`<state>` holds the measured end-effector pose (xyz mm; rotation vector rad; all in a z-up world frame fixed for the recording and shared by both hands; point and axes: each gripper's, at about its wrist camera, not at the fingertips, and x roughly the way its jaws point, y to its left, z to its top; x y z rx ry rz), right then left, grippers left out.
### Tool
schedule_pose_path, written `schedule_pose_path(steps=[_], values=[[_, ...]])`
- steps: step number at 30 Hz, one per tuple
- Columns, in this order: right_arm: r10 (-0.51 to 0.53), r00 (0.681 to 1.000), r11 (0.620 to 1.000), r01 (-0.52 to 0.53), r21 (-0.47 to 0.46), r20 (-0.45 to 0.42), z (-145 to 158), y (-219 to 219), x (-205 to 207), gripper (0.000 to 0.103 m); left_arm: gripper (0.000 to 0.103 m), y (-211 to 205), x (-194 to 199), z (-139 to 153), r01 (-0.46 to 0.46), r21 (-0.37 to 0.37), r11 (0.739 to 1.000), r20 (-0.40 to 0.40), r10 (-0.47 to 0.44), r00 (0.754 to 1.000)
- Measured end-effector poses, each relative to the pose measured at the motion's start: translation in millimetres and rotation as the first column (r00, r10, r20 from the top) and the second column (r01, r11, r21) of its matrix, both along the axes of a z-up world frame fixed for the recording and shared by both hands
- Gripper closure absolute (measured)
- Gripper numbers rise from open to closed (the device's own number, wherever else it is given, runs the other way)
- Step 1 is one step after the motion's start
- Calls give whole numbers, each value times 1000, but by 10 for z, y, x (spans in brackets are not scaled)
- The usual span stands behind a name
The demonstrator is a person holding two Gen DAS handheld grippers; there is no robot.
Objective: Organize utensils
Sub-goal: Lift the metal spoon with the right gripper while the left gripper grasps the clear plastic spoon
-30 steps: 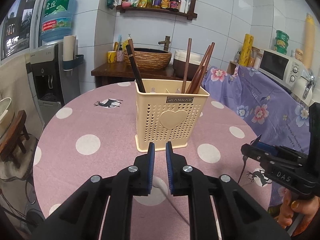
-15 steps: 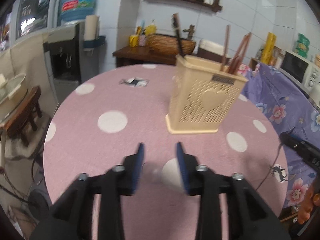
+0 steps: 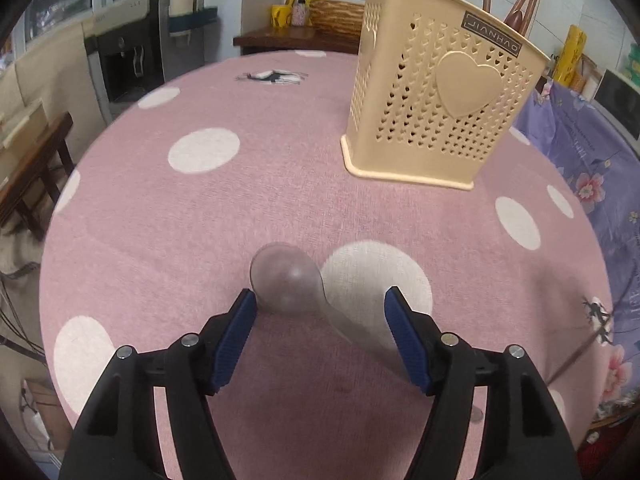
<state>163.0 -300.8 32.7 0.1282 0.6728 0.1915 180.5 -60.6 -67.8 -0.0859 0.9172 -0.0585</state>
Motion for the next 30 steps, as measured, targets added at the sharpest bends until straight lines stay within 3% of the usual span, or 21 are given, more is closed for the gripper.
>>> schedule_pose_path(steps=[9,17,22,27,30], values=[[4,1000,1000,-4,12,0,-19,-10,0,65,47,-259,266,-16,51,115,992,-14,-50,999],[-6,1000,1000,6,11,-5,-28,-23,14,65,66,-479,390,9,124,135,983,-30,-121,992],[-11,1000,1000,11,3,0,-20,-18,7,65,66,-573,408,10,144,155,977,-29,-141,990],[-14,1000,1000,14,1,2,-10,-25,-14,65,67,-551,461,23,156,101,983,-29,-153,988],[-15,1000,1000,15,3,3,-2,-29,-14,65,67,-519,390,135,157,52,986,31,-159,987]])
